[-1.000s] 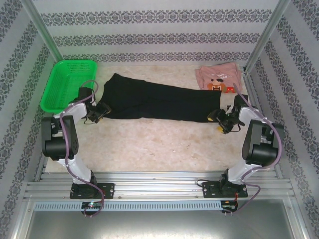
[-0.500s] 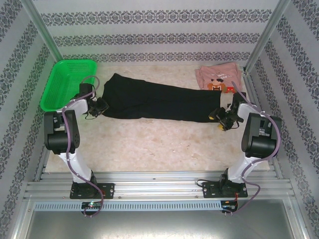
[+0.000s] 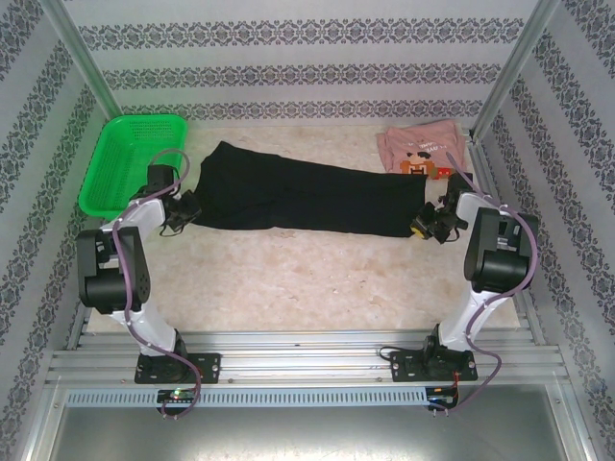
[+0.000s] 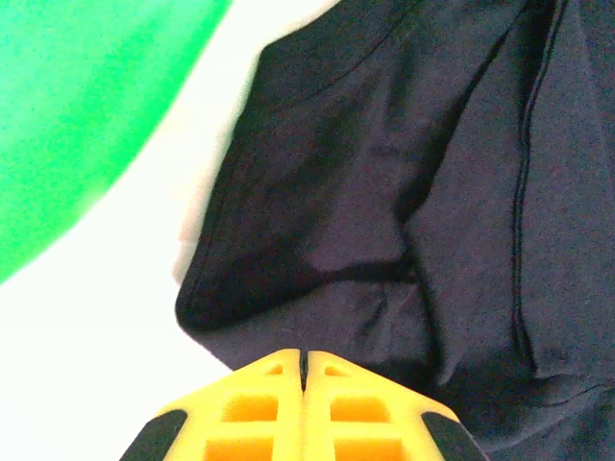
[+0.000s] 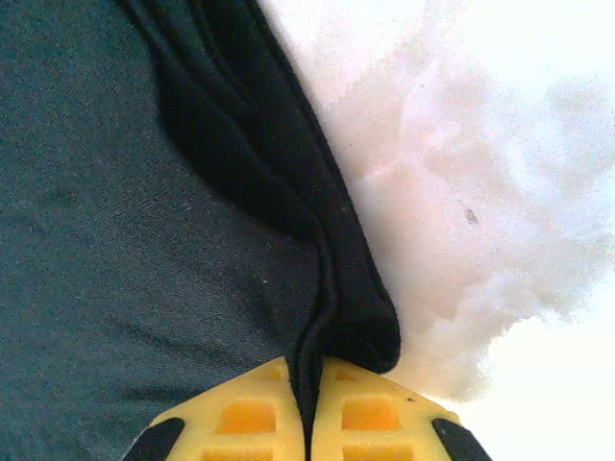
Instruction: Fold and stack the t-shirts
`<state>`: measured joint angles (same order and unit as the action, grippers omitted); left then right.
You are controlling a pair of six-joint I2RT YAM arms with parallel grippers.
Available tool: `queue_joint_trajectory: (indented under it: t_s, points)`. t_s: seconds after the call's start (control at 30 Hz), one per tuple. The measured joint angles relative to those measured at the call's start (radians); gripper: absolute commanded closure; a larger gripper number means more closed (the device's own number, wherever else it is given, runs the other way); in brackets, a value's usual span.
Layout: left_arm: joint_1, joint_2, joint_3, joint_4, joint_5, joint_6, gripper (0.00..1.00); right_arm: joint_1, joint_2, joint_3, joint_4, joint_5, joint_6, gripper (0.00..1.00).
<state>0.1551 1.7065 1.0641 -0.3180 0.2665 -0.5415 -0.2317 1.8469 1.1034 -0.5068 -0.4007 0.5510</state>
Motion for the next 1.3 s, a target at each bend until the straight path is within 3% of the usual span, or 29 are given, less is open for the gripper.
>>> queue_joint_trajectory:
  t_s: [0.1, 0.13, 0.23, 0.6, 0.9, 0.93, 1.03, 1.1, 1.3]
  points:
    - [0.004, -0.049, -0.063, 0.0, -0.01, -0.003, 0.51, -0.002, -0.026, -0.03, -0.005, 0.002, -0.002, 0.99]
    - [0.004, -0.062, -0.08, 0.0, -0.01, -0.008, 0.46, -0.002, -0.037, -0.041, -0.012, 0.005, -0.005, 0.99]
    - [0.004, -0.069, -0.105, 0.014, -0.009, -0.024, 0.41, -0.01, -0.069, -0.074, -0.031, 0.014, -0.009, 1.0]
    - [-0.009, -0.061, -0.167, 0.187, -0.005, -0.14, 0.39, -0.022, -0.13, -0.101, -0.093, 0.021, -0.051, 1.0]
    - [-0.025, 0.024, -0.146, 0.304, 0.035, -0.201, 0.5, -0.022, -0.162, -0.132, -0.129, 0.019, -0.08, 1.0]
    - [-0.025, 0.031, -0.14, 0.306, 0.037, -0.201, 0.54, -0.022, -0.164, -0.132, -0.132, 0.018, -0.081, 1.0]
    - [-0.025, 0.048, -0.117, 0.308, 0.049, -0.203, 0.83, -0.022, -0.169, -0.132, -0.134, 0.018, -0.086, 1.0]
    - [-0.025, 0.057, -0.097, 0.304, 0.062, -0.195, 0.92, -0.021, -0.171, -0.132, -0.137, 0.018, -0.088, 1.0]
    - [-0.022, 0.002, -0.085, 0.204, 0.065, -0.147, 1.0, -0.021, -0.203, -0.132, -0.173, 0.017, -0.106, 1.0]
